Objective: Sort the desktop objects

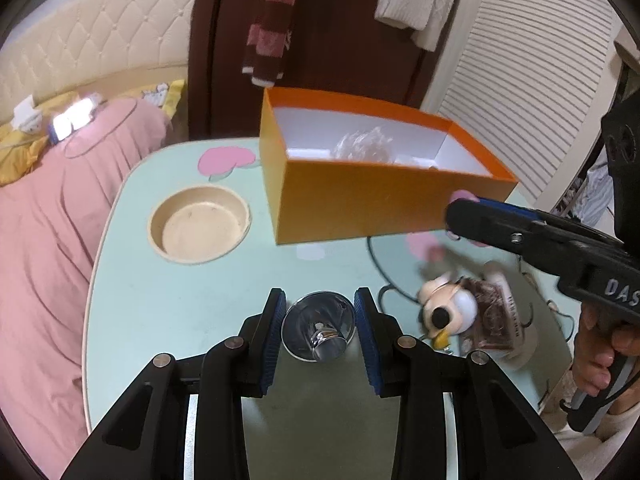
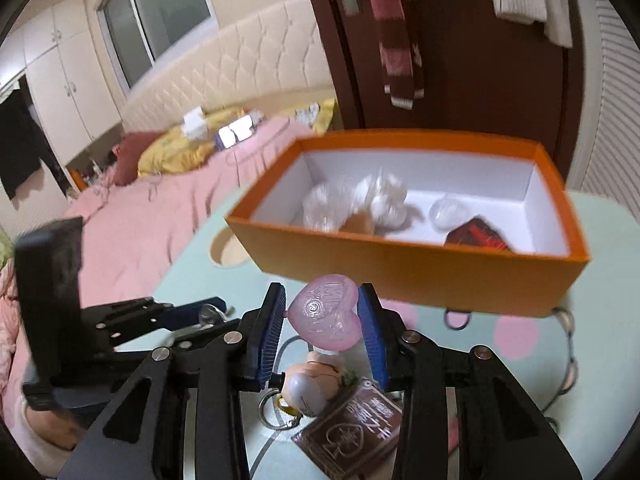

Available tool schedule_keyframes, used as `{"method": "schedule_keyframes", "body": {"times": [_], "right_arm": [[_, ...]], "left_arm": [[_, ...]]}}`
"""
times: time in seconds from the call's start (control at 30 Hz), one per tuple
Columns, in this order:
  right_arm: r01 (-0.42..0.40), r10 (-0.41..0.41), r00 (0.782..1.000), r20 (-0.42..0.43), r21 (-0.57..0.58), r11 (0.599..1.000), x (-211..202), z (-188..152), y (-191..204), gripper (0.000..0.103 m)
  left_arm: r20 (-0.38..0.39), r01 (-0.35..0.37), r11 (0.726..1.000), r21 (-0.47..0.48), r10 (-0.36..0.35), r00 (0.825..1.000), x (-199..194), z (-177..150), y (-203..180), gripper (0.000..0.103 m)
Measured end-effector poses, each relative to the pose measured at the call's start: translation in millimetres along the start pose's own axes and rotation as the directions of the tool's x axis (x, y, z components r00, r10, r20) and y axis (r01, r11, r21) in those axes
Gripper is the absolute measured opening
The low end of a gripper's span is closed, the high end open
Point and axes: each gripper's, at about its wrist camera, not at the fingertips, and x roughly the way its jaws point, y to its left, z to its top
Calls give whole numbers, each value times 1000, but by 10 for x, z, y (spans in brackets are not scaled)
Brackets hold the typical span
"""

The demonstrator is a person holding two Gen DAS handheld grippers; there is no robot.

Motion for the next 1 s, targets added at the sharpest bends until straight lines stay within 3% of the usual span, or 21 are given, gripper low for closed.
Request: {"method": "schedule_keyframes", "body": {"times": [0.43,0.83,1.0], "right_arm": [[55,-60,992,110,49,997,-395,238,-314,39],[117,-126,987,97,87,989,-213,461,-661,39],[122,-129,989,77,91,988,-80,474,-737,39]], "left_arm": [[116,47,997,57,-54,992,-167,648,-295,34],[108,47,998,41,-51,993,278,1148,-348,34],[81,29,999,40,-32,996,490,1193,-320,34]]}}
